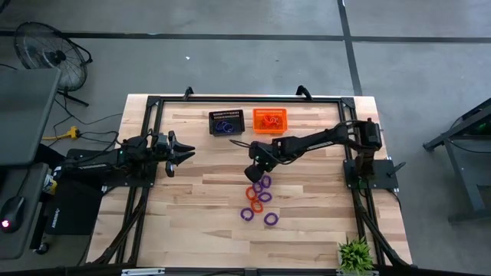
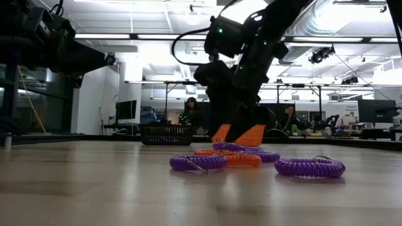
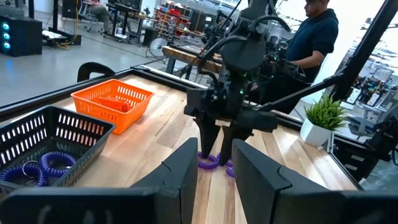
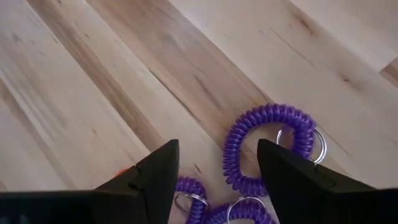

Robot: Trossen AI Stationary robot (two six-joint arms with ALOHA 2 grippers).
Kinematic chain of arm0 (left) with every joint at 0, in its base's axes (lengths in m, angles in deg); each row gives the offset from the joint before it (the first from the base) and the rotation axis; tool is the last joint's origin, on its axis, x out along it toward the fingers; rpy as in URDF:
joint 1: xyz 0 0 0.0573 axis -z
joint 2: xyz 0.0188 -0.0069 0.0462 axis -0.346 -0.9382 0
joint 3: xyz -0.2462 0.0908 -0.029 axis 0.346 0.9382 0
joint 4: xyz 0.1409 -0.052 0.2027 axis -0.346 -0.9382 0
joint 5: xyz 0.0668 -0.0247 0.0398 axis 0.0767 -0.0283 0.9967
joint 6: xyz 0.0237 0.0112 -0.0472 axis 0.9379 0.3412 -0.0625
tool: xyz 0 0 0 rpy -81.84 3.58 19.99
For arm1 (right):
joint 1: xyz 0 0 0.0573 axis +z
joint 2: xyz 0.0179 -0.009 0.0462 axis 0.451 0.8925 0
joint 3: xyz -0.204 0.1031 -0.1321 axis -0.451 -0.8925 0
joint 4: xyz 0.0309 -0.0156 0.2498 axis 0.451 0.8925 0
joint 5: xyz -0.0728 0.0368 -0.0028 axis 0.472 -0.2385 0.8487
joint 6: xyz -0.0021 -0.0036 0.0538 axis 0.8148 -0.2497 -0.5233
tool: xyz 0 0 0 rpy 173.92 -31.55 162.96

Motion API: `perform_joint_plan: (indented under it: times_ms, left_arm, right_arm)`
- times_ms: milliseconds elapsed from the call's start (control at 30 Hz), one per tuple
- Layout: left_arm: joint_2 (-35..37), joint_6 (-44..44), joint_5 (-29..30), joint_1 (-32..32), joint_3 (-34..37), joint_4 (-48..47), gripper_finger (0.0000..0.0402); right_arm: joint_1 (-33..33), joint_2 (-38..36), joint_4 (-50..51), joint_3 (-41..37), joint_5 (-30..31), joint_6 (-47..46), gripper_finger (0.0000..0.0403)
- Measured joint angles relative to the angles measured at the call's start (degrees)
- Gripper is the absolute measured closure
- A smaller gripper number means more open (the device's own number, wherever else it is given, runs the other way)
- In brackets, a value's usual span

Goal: Sort spring keychains
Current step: Put the purple spring keychain into the black bin

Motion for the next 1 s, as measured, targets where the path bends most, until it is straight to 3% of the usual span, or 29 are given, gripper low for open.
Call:
perform_joint_plan:
  times_ms: [433,1000]
  left_arm:
    - [0.0,0.0,0.0,0.0,0.0,0.0,0.0302]
    - [0.0,0.0,0.0,0.0,0.0,0.0,0.0302]
  right_arm:
    - [0.2,4.3,-0.1,0.3,0.6,4.0,0.0210]
    - [4.9,5.9,2.3,0.2,16.7,28.0,0.0242]
